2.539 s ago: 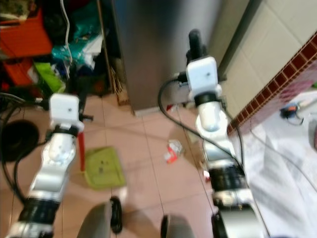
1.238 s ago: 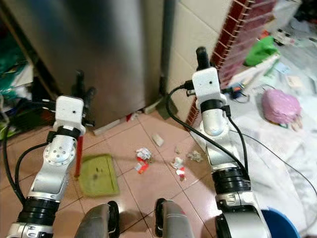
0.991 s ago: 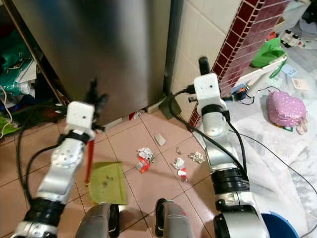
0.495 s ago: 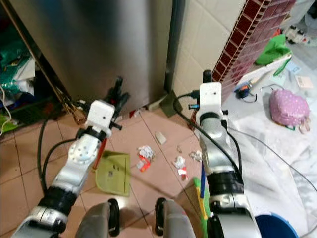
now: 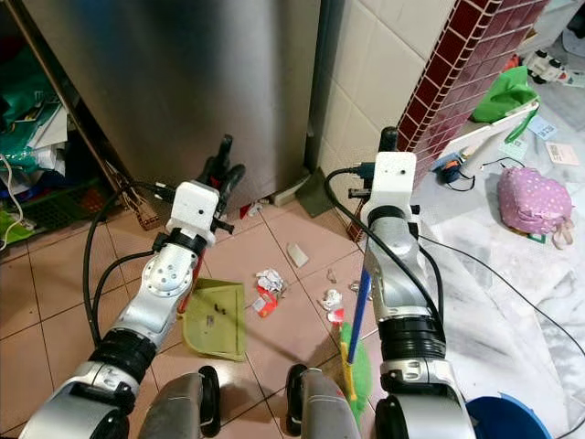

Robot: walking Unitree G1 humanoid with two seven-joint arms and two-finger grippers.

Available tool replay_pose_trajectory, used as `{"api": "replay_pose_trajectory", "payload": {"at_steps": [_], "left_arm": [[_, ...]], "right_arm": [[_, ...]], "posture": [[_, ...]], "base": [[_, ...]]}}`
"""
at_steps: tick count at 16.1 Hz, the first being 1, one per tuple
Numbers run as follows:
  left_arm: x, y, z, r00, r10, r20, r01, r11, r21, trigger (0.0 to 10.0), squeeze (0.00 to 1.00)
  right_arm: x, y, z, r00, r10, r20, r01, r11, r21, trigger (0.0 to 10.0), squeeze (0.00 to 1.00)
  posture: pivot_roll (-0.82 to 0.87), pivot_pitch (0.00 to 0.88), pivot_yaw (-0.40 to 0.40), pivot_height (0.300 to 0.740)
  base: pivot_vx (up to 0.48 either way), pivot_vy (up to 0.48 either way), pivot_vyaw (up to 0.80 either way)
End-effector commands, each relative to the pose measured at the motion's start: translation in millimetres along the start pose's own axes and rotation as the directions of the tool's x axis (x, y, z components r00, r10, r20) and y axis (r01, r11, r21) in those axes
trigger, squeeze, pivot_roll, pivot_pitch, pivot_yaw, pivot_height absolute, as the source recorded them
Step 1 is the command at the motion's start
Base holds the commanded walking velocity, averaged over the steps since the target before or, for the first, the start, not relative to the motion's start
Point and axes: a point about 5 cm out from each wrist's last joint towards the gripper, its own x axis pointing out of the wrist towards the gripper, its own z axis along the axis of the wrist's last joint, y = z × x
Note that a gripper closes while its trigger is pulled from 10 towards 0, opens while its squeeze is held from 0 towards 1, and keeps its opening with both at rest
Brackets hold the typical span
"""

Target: Sweep floor

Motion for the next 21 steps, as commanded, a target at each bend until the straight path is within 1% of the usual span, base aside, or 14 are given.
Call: {"api": "replay_pose_trajectory", "payload": {"at_steps": [1, 3, 4, 6, 7, 8, 10, 11, 12, 13, 16, 18, 19, 21], "left_arm": [[0.0, -8.6, 1, 1.000, -0.013, 0.015, 0.014, 1.000, -0.024, 10.0, 0.00], [-2.7, -9.1, -3, 1.000, -0.002, -0.003, 0.001, 0.999, -0.042, 10.0, 0.00], [-2.1, -10.0, -4, 1.000, 0.000, -0.003, -0.001, 0.999, -0.045, 10.0, 0.00], [-1.8, -11.9, -5, 1.000, 0.000, -0.003, 0.000, 0.999, -0.049, 10.0, 0.00], [-1.7, -12.7, -6, 1.000, 0.000, -0.005, 0.000, 0.999, -0.051, 10.0, 0.00], [-1.6, -13.1, -6, 1.000, 0.000, -0.006, 0.000, 0.999, -0.052, 10.0, 0.00], [-1.7, -14.0, -7, 1.000, -0.004, -0.008, 0.004, 0.999, -0.050, 10.0, 0.00], [-1.5, -13.8, -7, 1.000, -0.004, -0.007, 0.003, 0.999, -0.050, 10.0, 0.00], [-1.4, -13.7, -7, 1.000, -0.004, -0.007, 0.003, 0.999, -0.050, 10.0, 0.00], [-1.5, -14.0, -8, 1.000, -0.007, -0.010, 0.006, 0.999, -0.049, 10.0, 0.00], [-1.5, -14.2, -9, 1.000, -0.010, -0.012, 0.010, 0.999, -0.047, 10.0, 0.00], [-1.3, -14.0, -9, 1.000, -0.009, -0.010, 0.009, 0.999, -0.046, 10.0, 0.00], [-0.1, -11.4, -6, 1.000, 0.004, 0.005, -0.004, 0.999, -0.043, 10.0, 0.00], [0.3, -9.7, -3, 1.000, 0.012, 0.023, -0.011, 0.999, -0.046, 10.0, 0.00]], "right_arm": [[0.7, 4.8, 17, 0.997, 0.028, 0.070, -0.033, 0.997, 0.068, 10.0, 0.00], [-0.4, 18.9, 18, 0.991, 0.124, 0.055, -0.130, 0.984, 0.122, 10.0, 0.00], [-2.9, 32.7, 18, 0.971, 0.236, 0.032, -0.238, 0.957, 0.164, 10.0, 0.00], [-9.9, 48.0, 17, 0.919, 0.394, 0.011, -0.390, 0.905, 0.173, 10.0, 0.00], [-14.9, 53.8, 18, 0.881, 0.473, 0.014, -0.468, 0.868, 0.162, 10.0, 0.00], [-18.6, 56.1, 20, 0.851, 0.524, 0.029, -0.524, 0.845, 0.108, 10.0, 0.00], [-24.5, 56.9, 37, 0.785, 0.607, 0.123, -0.613, 0.790, 0.007, 10.0, 0.00], [-27.0, 56.1, 51, 0.750, 0.635, 0.185, -0.646, 0.763, 0.000, 10.0, 0.00], [-27.7, 55.5, 56, 0.738, 0.642, 0.205, -0.657, 0.754, 0.001, 10.0, 0.00], [-22.5, 47.4, 91, 0.733, 0.589, 0.339, -0.615, 0.787, -0.037, 10.0, 0.00], [-12.6, 35.3, 115, 0.768, 0.471, 0.434, -0.495, 0.867, -0.063, 10.0, 0.00], [-9.9, 31.4, 109, 0.793, 0.433, 0.428, -0.443, 0.893, -0.081, 10.0, 0.00], [-9.8, 32.0, 98, 0.815, 0.416, 0.403, -0.425, 0.902, -0.072, 10.0, 0.00], [-13.0, 37.2, 82, 0.834, 0.403, 0.376, -0.409, 0.910, -0.068, 10.0, 0.00]], "posture": [[-0.08, 0.194, -0.045, 0.740], [-0.09, 0.192, -0.047, 0.740], [-0.09, 0.192, -0.047, 0.740], [-0.09, 0.193, -0.049, 0.740], [-0.09, 0.193, -0.050, 0.740], [-0.09, 0.193, -0.050, 0.740], [-0.09, 0.195, -0.050, 0.740], [-0.09, 0.196, -0.047, 0.740], [-0.09, 0.196, -0.047, 0.740], [-0.09, 0.196, -0.044, 0.740], [-0.09, 0.195, -0.043, 0.740], [-0.09, 0.195, -0.043, 0.740], [-0.09, 0.197, -0.044, 0.740], [-0.08, 0.199, -0.044, 0.740]], "base": [[0.000, 0.000, 0.00], [0.000, 0.000, 0.00], [0.000, 0.000, 0.00], [0.000, 0.000, 0.00], [0.000, 0.000, 0.00], [0.000, 0.000, 0.00], [0.000, 0.000, 0.00], [0.000, 0.000, 0.00], [0.000, 0.000, 0.00], [0.000, 0.000, 0.00], [0.000, 0.000, 0.00], [0.000, 0.000, 0.00], [0.000, 0.000, 0.00], [0.000, 0.000, 0.00]]}}
